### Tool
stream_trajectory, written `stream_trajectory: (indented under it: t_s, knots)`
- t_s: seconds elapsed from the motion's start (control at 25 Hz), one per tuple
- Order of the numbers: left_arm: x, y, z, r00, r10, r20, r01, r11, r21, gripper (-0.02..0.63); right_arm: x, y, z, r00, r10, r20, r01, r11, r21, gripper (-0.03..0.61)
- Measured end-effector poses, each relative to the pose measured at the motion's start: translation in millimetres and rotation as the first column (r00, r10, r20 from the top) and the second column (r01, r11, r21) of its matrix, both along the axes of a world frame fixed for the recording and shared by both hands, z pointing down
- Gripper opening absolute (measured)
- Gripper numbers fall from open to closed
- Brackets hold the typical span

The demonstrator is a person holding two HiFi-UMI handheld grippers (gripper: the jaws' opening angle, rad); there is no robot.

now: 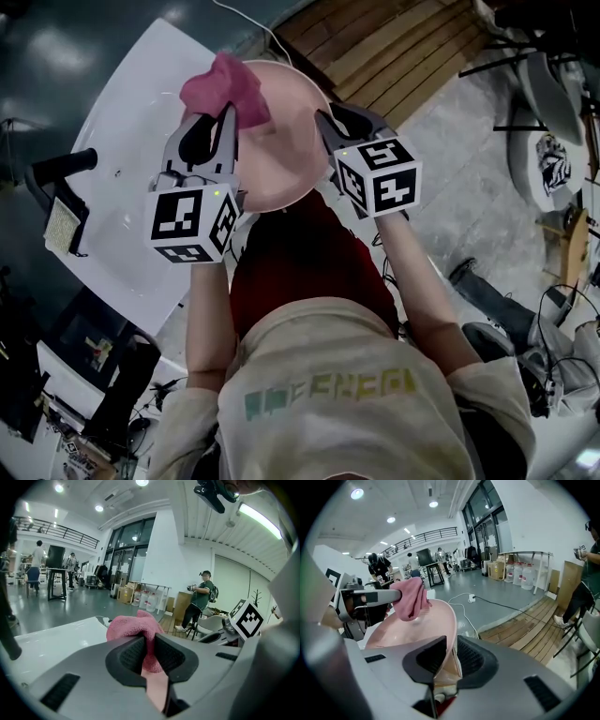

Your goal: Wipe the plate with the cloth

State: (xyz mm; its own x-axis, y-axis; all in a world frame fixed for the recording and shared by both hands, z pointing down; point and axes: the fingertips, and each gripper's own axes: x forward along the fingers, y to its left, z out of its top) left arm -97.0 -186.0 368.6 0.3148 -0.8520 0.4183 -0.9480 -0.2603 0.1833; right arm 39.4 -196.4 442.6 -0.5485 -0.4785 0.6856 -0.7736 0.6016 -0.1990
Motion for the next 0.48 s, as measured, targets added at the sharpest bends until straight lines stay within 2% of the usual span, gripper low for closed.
stream_trajectory:
  t_s: [0.48]
  knots:
    - [-3.0,-3.2,6.4,1.000,-0.001,0.007,0.001,1.000,-0.029,0.060,-5.9,-6.2,7.1,1.000,0.014,-0.026,-0.014,1.000,-0.004,0.077]
